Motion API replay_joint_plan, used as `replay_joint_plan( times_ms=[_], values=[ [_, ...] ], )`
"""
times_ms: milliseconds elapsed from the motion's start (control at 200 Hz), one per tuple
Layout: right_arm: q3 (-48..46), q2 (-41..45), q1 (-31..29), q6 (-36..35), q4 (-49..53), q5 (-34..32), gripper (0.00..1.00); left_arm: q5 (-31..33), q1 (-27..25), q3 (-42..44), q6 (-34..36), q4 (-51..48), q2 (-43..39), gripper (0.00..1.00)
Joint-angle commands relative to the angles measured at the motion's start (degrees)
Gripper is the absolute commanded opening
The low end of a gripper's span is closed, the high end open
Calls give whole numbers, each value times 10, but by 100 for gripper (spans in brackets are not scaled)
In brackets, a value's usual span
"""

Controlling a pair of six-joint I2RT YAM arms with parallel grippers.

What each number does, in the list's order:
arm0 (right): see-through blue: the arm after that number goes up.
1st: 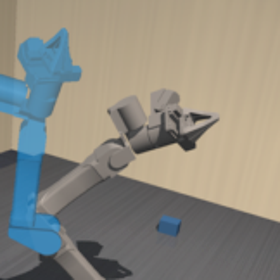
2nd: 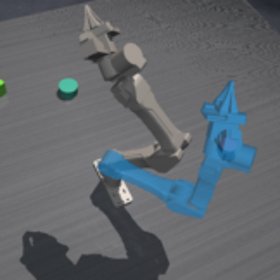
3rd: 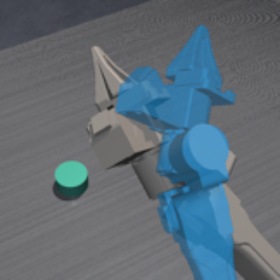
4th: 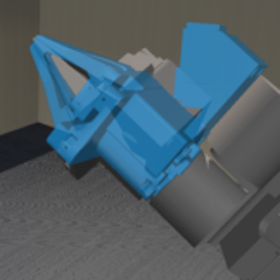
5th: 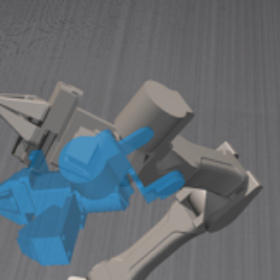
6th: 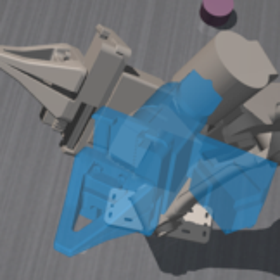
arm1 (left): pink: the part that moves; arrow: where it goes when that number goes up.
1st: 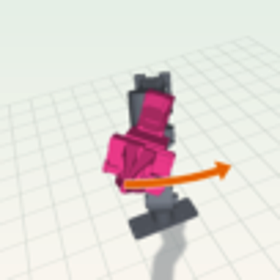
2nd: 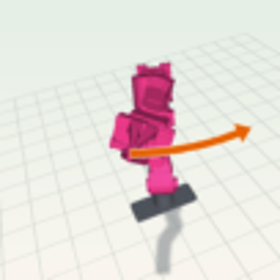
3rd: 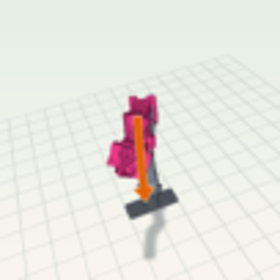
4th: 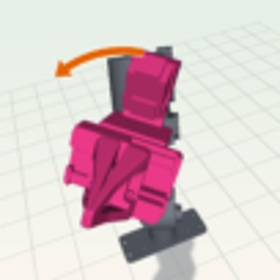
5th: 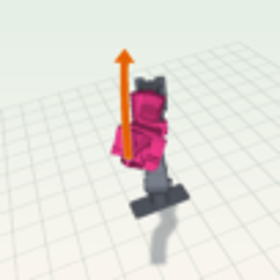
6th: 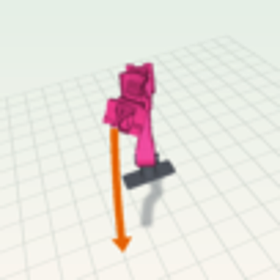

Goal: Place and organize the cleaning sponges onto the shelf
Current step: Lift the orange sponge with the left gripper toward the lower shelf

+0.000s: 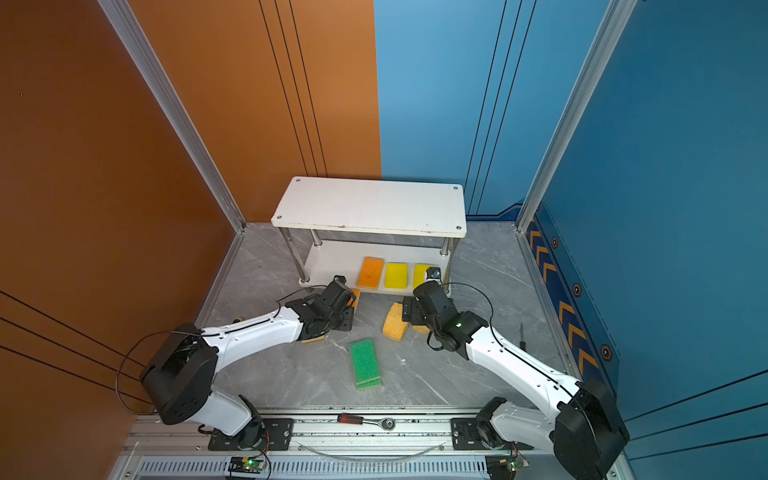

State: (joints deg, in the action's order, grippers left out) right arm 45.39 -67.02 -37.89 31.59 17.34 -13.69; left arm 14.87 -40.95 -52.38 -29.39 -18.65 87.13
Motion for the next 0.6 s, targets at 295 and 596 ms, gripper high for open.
replay_joint_plan(
  times_ms=[295,596],
  values=[
    [16,-7,-3,6,-4,-3,94,25,-3,-4,13,-52,-70,57],
    [19,-12,-6,4,-5,-1,94,46,18,-25,36,-50,-87,59]
  ],
)
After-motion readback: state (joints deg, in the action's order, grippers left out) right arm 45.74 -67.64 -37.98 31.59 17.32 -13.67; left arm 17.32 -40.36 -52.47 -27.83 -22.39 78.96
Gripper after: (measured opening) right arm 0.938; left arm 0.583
